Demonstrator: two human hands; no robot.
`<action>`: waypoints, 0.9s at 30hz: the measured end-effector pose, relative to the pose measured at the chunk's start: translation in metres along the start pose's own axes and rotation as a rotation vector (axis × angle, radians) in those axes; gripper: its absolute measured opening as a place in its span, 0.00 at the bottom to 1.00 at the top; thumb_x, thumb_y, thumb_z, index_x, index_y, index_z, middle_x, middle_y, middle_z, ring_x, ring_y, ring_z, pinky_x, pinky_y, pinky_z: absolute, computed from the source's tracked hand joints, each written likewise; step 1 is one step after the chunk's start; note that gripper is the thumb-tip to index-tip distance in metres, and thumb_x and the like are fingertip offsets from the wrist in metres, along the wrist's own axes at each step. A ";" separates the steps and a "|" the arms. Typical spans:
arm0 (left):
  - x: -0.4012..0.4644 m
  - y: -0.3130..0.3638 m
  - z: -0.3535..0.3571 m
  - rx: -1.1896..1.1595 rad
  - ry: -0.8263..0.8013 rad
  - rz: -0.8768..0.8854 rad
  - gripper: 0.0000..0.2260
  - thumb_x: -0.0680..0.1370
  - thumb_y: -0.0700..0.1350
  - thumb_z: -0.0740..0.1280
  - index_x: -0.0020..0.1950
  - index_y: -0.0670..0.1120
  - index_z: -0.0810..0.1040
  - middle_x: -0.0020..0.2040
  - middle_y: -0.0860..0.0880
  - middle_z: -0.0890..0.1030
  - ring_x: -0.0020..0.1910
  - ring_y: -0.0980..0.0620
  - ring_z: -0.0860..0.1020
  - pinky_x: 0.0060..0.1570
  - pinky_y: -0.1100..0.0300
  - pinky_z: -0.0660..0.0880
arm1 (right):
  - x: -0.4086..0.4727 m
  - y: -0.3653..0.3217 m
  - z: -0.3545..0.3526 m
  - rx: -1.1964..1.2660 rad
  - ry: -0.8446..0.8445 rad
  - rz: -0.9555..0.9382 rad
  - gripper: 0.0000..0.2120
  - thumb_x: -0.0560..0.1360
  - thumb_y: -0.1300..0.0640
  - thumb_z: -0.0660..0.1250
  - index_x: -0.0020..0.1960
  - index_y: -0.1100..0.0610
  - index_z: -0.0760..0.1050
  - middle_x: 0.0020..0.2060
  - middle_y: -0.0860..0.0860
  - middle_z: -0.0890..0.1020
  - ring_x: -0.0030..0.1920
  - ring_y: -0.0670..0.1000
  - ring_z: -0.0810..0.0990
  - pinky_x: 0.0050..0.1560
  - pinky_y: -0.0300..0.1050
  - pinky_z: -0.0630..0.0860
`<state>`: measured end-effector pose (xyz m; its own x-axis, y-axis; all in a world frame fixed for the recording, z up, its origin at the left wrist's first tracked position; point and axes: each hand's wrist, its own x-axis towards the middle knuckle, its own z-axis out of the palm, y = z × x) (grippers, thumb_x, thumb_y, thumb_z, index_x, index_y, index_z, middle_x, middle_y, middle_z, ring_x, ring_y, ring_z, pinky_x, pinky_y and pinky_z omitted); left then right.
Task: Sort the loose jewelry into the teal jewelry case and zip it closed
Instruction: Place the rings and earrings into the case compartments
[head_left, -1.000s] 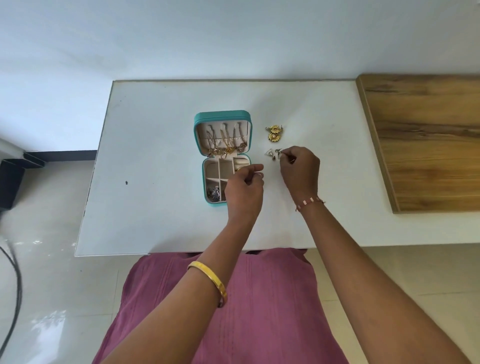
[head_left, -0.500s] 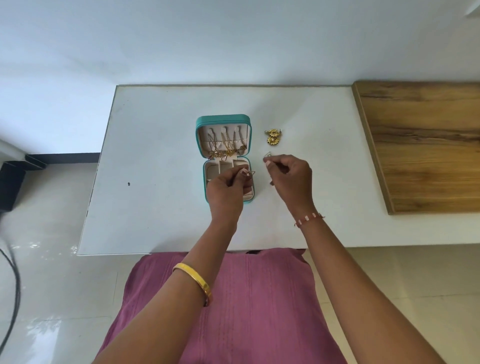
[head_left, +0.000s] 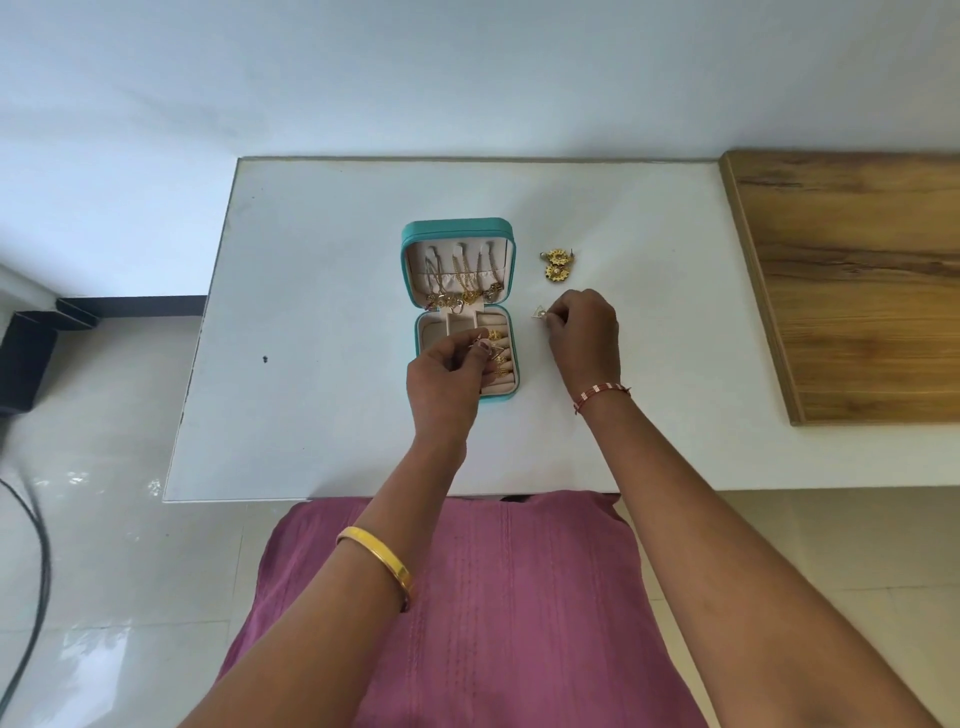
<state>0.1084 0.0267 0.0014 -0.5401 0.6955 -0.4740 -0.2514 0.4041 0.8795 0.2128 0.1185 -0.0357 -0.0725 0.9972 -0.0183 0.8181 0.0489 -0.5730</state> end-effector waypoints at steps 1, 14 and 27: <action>-0.001 0.000 -0.003 -0.001 0.003 0.006 0.09 0.76 0.37 0.65 0.55 0.42 0.79 0.38 0.51 0.81 0.35 0.56 0.80 0.43 0.63 0.79 | -0.004 -0.001 -0.001 0.046 0.012 -0.001 0.06 0.75 0.64 0.64 0.47 0.66 0.78 0.47 0.61 0.80 0.48 0.57 0.78 0.43 0.36 0.65; -0.003 -0.005 -0.054 -0.113 0.145 0.022 0.08 0.77 0.36 0.65 0.54 0.42 0.79 0.39 0.50 0.81 0.33 0.59 0.80 0.41 0.68 0.79 | -0.054 -0.067 0.013 0.274 -0.034 -0.194 0.03 0.72 0.64 0.69 0.44 0.62 0.80 0.43 0.57 0.83 0.44 0.55 0.80 0.44 0.45 0.78; 0.012 0.001 -0.064 -0.057 0.131 0.022 0.08 0.76 0.37 0.66 0.54 0.43 0.80 0.38 0.50 0.81 0.36 0.55 0.79 0.41 0.67 0.79 | -0.041 -0.082 0.026 0.124 -0.079 -0.217 0.03 0.73 0.60 0.68 0.44 0.60 0.80 0.42 0.56 0.84 0.44 0.56 0.81 0.43 0.46 0.78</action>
<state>0.0508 -0.0030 -0.0008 -0.6453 0.6185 -0.4484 -0.2820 0.3527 0.8922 0.1337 0.0723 -0.0096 -0.2871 0.9563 0.0551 0.7029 0.2494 -0.6661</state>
